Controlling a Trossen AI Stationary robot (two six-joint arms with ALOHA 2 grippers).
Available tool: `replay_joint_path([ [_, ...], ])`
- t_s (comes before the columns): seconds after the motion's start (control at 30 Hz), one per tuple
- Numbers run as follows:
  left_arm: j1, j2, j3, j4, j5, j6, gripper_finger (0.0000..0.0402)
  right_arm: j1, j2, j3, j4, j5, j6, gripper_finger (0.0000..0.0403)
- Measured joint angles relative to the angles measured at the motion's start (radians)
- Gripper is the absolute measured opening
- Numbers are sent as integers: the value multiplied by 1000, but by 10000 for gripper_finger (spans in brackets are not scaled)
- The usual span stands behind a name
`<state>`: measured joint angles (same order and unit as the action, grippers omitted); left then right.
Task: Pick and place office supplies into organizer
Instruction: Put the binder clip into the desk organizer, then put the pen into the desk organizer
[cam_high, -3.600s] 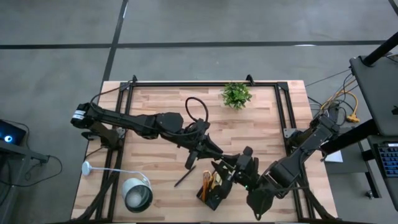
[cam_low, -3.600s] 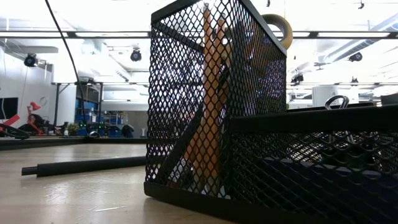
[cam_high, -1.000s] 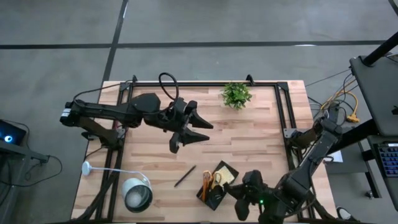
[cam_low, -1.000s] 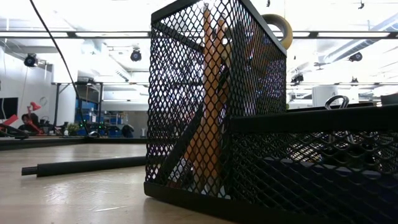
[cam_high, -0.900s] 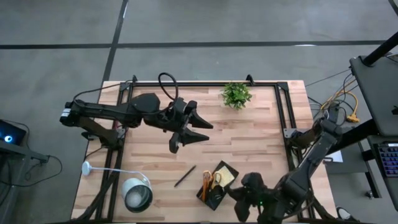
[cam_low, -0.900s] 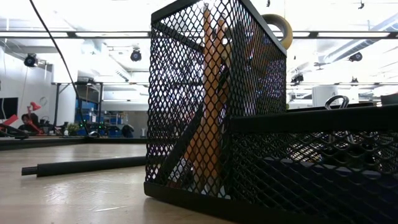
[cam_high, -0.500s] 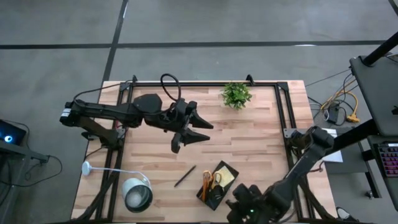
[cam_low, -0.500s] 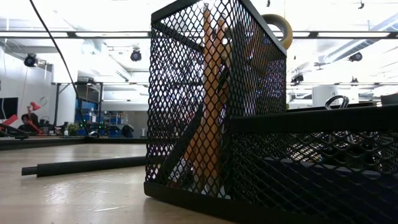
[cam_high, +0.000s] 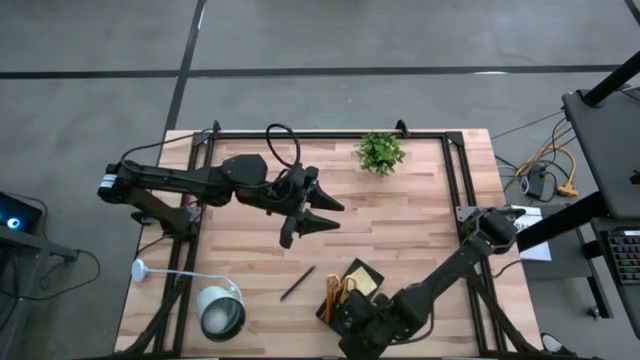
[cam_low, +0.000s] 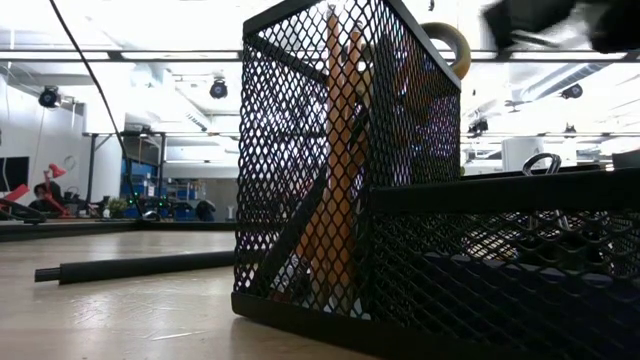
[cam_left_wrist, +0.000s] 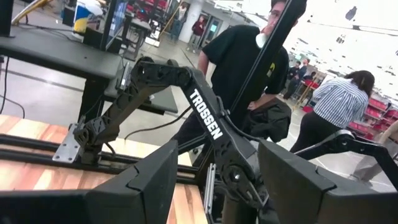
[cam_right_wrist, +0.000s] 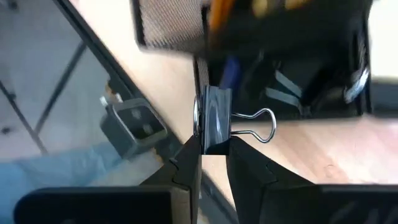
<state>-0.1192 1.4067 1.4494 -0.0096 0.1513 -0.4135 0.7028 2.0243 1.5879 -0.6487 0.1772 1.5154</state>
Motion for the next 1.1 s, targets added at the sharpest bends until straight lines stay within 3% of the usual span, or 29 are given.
replay_joint_path([
  [0.1, 0, 0, 0, -4, 0, 0, 206, -8, 8, -1, -7, -91, 1, 54],
  [0.27, 0, 0, 0, -7, 0, 0, 206, -13, 13, -2, -10, -59, -1, 54],
  [0.67, 0, 0, 0, -40, 6, 1, 206, -72, 29, -7, -29, -172, -44, 58],
  [1.1, 0, 0, 0, -59, 19, 7, 206, -71, 10, -1, -25, -146, -37, 193],
])
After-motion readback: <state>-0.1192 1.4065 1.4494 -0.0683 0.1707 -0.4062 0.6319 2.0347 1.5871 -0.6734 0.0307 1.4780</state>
